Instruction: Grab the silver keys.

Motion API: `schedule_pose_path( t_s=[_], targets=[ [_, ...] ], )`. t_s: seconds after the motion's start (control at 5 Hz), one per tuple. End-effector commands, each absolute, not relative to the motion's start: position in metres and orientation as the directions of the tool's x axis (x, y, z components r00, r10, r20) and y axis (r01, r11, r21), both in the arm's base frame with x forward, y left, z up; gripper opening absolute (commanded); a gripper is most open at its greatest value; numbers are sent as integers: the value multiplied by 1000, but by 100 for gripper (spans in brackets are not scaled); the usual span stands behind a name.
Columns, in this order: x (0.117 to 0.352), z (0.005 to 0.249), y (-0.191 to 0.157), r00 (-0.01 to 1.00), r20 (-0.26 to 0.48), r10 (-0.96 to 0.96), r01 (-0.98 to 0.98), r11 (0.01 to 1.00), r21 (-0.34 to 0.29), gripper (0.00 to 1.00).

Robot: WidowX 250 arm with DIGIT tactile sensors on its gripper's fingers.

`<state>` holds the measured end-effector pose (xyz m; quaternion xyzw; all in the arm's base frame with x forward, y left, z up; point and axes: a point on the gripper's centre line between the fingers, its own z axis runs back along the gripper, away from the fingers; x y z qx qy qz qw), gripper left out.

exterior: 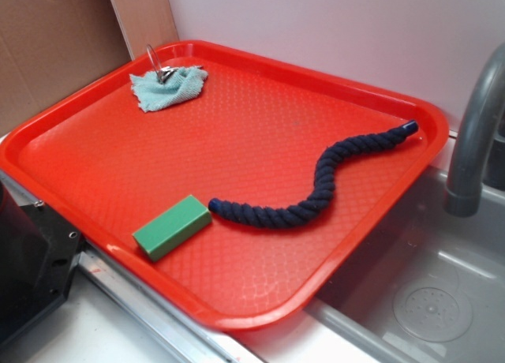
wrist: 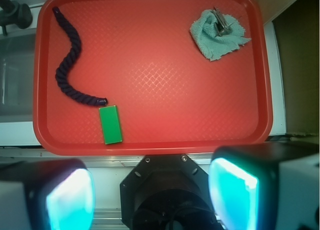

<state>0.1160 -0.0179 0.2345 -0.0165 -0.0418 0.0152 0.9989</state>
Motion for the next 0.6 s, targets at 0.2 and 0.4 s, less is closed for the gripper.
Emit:
schedule_pose_path(
  t_s=[0.2,0.4],
  targets=[
    [122,229,-7,961,171,218,-210,976,-67,100],
    [133,210,11,859,246,449,-436,894,-108,100]
  ],
)
